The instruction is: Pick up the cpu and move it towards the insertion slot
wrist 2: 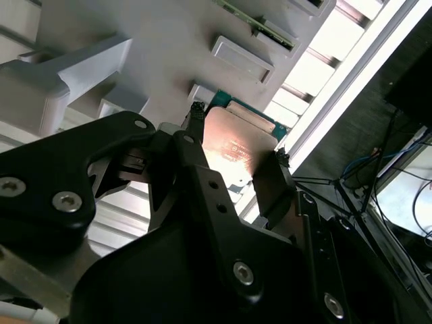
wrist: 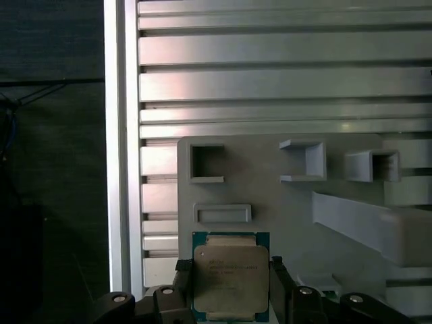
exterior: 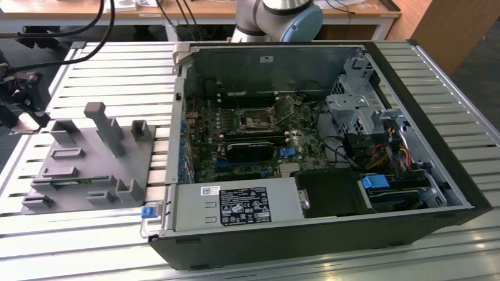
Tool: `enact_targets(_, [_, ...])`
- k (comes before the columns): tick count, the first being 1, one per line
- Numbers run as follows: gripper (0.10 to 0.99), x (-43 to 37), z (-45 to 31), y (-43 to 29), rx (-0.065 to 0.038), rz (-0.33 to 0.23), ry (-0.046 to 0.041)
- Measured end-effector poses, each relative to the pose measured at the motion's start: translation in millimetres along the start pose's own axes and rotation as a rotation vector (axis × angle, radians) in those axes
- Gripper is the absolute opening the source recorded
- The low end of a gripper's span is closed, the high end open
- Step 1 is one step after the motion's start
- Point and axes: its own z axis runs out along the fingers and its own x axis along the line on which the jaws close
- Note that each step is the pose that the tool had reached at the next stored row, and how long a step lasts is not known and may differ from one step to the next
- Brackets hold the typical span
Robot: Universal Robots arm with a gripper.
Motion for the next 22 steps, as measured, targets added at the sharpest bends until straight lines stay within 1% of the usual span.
enact_targets(8, [0.537,0.0,-8.4,0.2,0.0,0.0,0.0001])
enact_targets(22, [0.537,0.0,-18.6,0.6,0.0,0.0,0.0001])
